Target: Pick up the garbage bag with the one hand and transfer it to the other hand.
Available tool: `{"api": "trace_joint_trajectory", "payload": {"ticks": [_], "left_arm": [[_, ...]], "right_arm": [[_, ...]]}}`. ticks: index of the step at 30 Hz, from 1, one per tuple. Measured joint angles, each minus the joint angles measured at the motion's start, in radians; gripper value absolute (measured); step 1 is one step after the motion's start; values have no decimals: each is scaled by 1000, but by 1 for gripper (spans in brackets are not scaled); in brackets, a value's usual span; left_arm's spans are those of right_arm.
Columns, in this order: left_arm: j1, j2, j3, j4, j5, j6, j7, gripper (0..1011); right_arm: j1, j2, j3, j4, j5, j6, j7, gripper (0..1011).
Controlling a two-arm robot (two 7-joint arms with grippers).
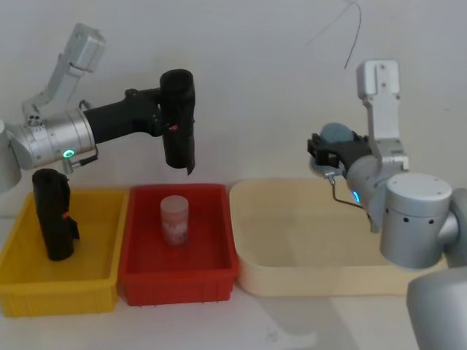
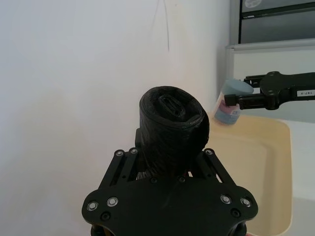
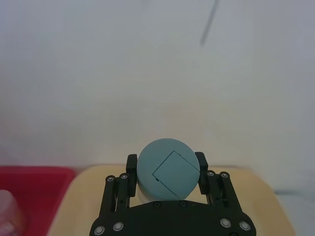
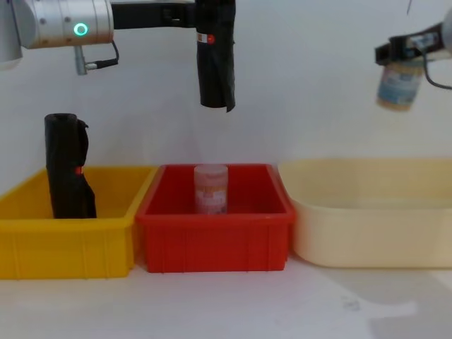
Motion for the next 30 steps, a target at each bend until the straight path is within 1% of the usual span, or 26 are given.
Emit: {"api": "trace_joint_trajectory", "payload": {"ticks": [2, 3, 10, 20, 21, 22, 23, 24, 25, 26, 27, 28, 30], "left_arm": [[-22, -16, 8, 42, -2, -17, -18, 379], [-22, -16, 8, 42, -2, -17, -18, 379], [-59, -42, 20, 111, -5, -43, -45, 379], [-82, -58, 28, 155, -6, -59, -63, 379], [-83, -59, 29, 157, -6, -60, -64, 379], [-85, -61, 30, 161, -6, -61, -65, 379], [-86, -61, 30, 163, -6, -62, -66, 379], [-87, -62, 30, 165, -6, -62, -67, 379], [-89, -63, 31, 168, -6, -63, -68, 379], [-90, -63, 31, 169, -7, -64, -68, 379], [-91, -64, 31, 171, -7, -65, -69, 379], [-92, -65, 32, 173, -7, -65, -70, 379], [-93, -66, 32, 175, -7, -66, -71, 379]], "right_arm": [[-3, 1, 3, -3, -1, 3, -1, 680], [-11, 3, 8, -8, -2, 8, -2, 680], [-35, 13, 22, -21, -4, 38, 1, 679], [-49, 19, 29, -23, -4, 61, 16, 684], [-50, 19, 30, -24, -4, 63, 17, 735], [-51, 20, 30, -24, -4, 64, 18, 749], [-52, 20, 31, -24, -4, 65, 19, 790], [-53, 21, 31, -24, -4, 67, 20, 802], [-53, 21, 31, -24, -4, 68, 21, 844], [-54, 21, 32, -24, -4, 69, 22, 844], [-54, 22, 32, -24, -4, 70, 22, 894], [-54, 22, 32, -24, -4, 70, 22, 894], [-56, 22, 33, -24, -4, 72, 23, 956]]}}
